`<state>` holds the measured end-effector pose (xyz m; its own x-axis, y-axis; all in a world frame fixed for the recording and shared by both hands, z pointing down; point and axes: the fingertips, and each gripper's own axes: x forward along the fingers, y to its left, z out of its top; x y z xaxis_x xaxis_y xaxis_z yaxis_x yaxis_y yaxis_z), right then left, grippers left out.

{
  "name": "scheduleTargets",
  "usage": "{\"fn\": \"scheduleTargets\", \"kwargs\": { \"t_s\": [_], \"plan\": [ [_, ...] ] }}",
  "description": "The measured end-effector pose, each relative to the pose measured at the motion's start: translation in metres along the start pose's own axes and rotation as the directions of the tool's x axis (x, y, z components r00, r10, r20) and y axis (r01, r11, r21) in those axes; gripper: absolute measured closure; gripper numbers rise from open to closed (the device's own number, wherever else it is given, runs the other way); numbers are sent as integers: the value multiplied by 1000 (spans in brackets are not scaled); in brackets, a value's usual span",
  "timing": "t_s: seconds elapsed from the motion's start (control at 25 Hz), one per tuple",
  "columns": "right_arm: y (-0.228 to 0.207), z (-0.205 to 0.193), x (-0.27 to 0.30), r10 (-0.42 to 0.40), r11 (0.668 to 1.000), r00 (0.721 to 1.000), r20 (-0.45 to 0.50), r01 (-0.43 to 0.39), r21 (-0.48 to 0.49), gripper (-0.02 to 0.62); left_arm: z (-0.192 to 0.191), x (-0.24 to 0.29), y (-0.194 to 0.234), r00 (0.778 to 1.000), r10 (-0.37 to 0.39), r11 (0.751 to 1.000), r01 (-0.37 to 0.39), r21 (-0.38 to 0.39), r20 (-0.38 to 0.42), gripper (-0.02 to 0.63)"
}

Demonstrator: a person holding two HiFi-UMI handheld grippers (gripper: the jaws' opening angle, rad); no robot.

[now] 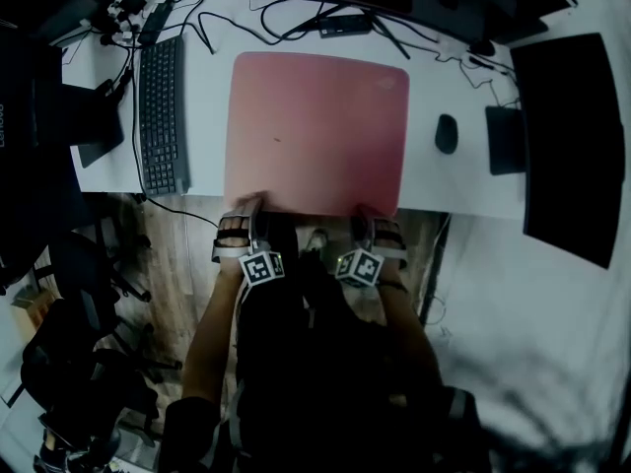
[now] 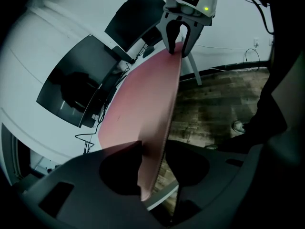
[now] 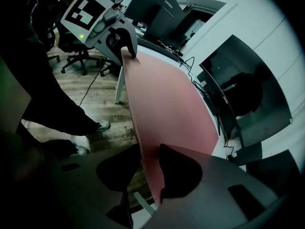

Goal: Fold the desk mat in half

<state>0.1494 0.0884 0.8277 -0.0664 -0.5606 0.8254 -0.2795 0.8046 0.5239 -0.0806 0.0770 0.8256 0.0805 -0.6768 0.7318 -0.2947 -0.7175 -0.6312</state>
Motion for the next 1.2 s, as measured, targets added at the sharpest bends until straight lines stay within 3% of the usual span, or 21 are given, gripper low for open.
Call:
{"fn": "scheduleTargets", "kwargs": {
  "t_s": [0.16,0.28,0.4,0.8,1.0,1.2],
  "plan": [
    [4,1,-7,5,1000,1000,11,-5,-13,535,0,-3,2,1000,-11,1000,11,-16,2,472],
    [3,1,-9,10,1000,1000,9,-10,-19,552,3,-11,4,1000,-11,999,11,-40,10,545],
    [1,2,-11,26,999,1000,9,-26,-25,565,7,-17,15,1000,14,999,-13,-45,15,574],
    [-29,12,-36,23,998,999,49,-26,65,575,17,-35,44,998,-28,991,35,-128,58,583],
    [-59,25,-53,8,993,999,54,-14,118,575,21,-43,66,993,-82,966,99,-239,80,583],
    [-87,31,-59,-18,987,999,42,11,160,575,31,-46,93,985,-124,949,153,-275,121,584]
  ]
}}
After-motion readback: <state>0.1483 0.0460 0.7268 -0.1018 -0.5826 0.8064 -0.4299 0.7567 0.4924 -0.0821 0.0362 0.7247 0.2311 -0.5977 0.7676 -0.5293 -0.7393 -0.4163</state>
